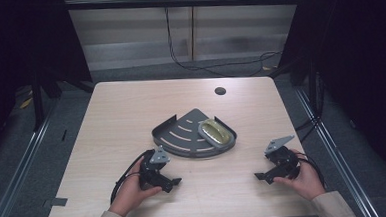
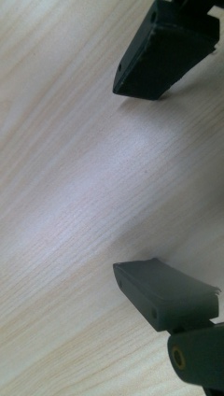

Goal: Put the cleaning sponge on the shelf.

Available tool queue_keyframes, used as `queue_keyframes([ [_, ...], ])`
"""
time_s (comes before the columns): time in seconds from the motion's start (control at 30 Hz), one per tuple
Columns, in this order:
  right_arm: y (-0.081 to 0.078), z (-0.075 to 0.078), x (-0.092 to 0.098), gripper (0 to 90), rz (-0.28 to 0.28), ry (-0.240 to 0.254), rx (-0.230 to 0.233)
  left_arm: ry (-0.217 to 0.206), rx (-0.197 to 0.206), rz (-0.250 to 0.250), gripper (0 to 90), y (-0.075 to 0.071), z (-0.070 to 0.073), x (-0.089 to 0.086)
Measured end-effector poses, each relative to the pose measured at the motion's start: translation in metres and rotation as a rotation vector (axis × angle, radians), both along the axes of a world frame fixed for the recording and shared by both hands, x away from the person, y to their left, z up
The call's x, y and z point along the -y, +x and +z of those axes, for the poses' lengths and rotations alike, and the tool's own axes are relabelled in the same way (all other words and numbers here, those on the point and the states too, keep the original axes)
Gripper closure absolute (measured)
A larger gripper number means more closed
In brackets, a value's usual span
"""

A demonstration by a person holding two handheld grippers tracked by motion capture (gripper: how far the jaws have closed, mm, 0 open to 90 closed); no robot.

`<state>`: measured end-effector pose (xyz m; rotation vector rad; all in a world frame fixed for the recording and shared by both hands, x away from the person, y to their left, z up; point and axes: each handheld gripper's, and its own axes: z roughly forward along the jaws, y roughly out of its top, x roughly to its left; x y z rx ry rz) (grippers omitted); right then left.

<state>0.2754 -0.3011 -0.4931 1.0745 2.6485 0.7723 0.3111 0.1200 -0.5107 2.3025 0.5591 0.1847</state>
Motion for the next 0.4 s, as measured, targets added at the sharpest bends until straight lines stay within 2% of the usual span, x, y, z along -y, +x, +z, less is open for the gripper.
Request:
queue_keyframes([
  [0.13, -0.0073, -0.0053, 0.0065, 11.4, -0.013, 0.065, 0.051, 0.004, 0.001, 0.0, 0.0, 0.0, 0.0002, -0.0001],
  [0.23, -0.0082, -0.0058, 0.0072, 11.4, -0.018, 0.068, 0.06, 0.0, 0.0, 0.0, 0.0, 0.0, 0.0, 0.0],
  [0.4, -0.0068, -0.0044, 0.0049, 11.4, -0.026, 0.053, 0.045, 0.001, 0.0, 0.0, 0.0, 0.0, 0.0001, 0.0],
])
